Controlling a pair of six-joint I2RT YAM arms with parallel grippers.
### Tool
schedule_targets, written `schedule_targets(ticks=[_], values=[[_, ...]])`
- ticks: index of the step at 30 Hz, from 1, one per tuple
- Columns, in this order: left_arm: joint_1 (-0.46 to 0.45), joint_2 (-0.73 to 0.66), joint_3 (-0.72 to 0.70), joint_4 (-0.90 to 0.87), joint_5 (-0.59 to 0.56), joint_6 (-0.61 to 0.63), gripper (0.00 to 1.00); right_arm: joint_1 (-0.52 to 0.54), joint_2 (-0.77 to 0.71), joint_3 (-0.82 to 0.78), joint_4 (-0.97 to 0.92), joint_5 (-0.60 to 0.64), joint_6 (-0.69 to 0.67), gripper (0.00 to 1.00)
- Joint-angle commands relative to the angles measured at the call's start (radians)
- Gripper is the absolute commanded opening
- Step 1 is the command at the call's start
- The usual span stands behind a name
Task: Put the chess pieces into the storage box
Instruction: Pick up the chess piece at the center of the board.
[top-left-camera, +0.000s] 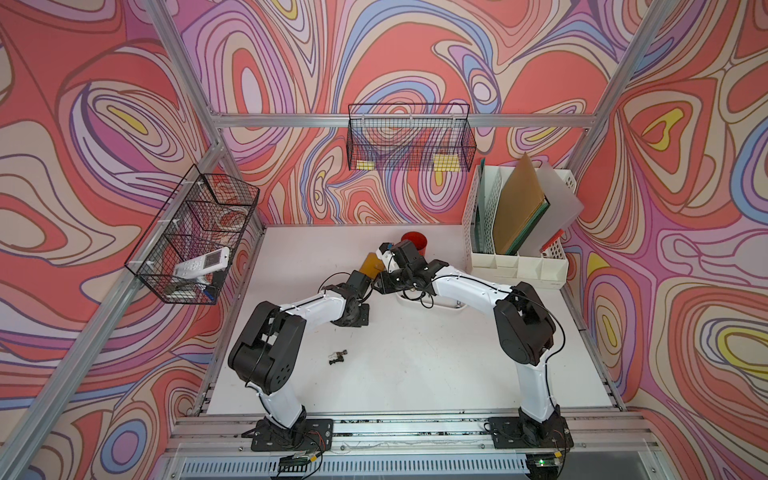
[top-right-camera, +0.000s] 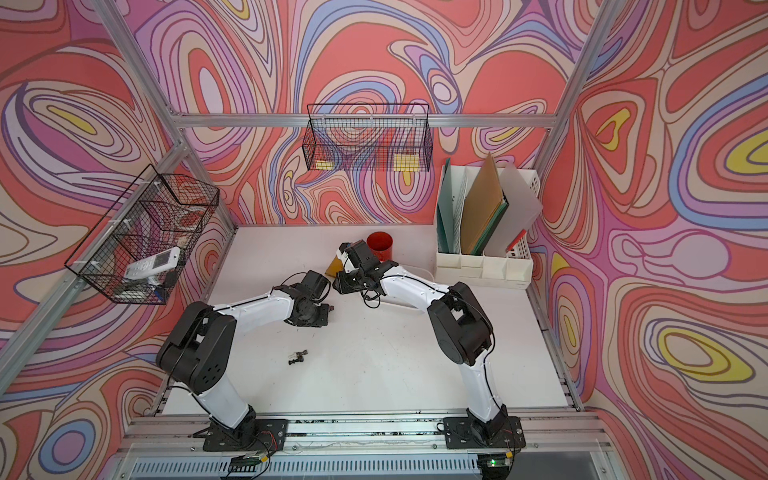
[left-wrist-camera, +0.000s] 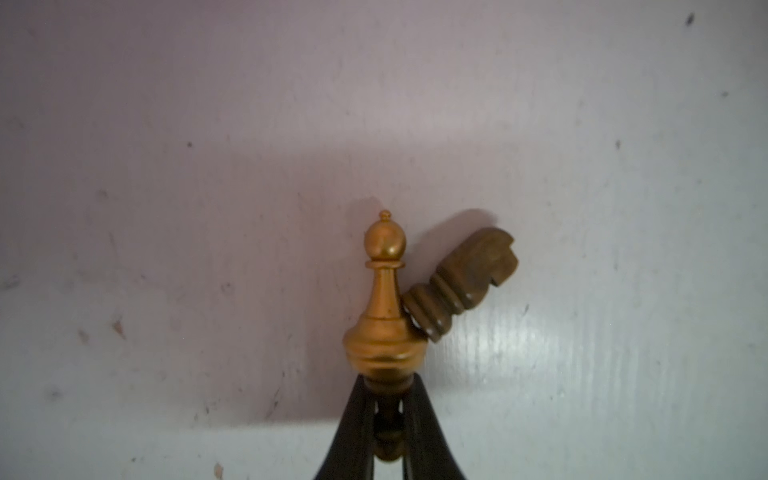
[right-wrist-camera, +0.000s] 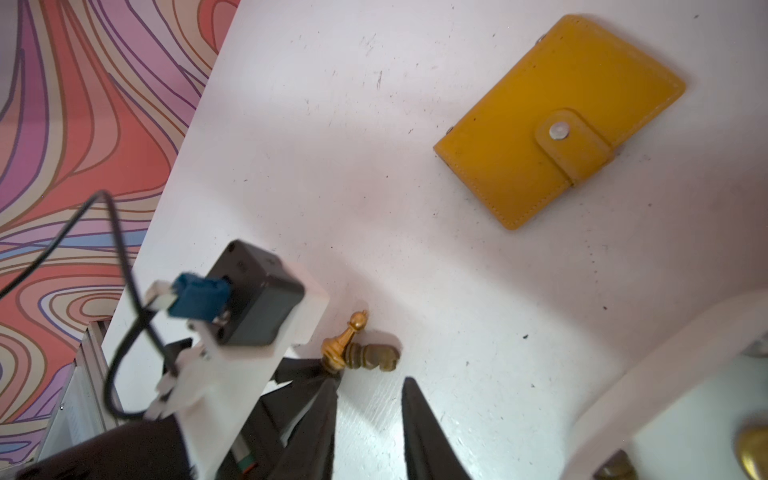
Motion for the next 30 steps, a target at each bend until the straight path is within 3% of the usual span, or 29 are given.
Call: schedule_targets(ticks=[1,9,17,30], values=[[0.002,-0.081,-0.094,0.028,0.111,-0.014,0.03,0.007,0.045,0.035,-0.045,-0.060,0.019,0.31],[0.003,-0.178,-0.240,0.206,0.204,-0.029,0.00,0.020,0.093,0.014,-0.004,-0.157,0.078,0.36],[0.004,-0.273,-0.378,0.411,0.209,-0.053,0.00,0.025,0.116,-0.017,0.040,-0.220,0.144,0.41],[0.003,-0.360,-0.503,0.563,0.204,-0.044,0.00,0.040,0.156,-0.032,0.081,-0.289,0.208,0.42]])
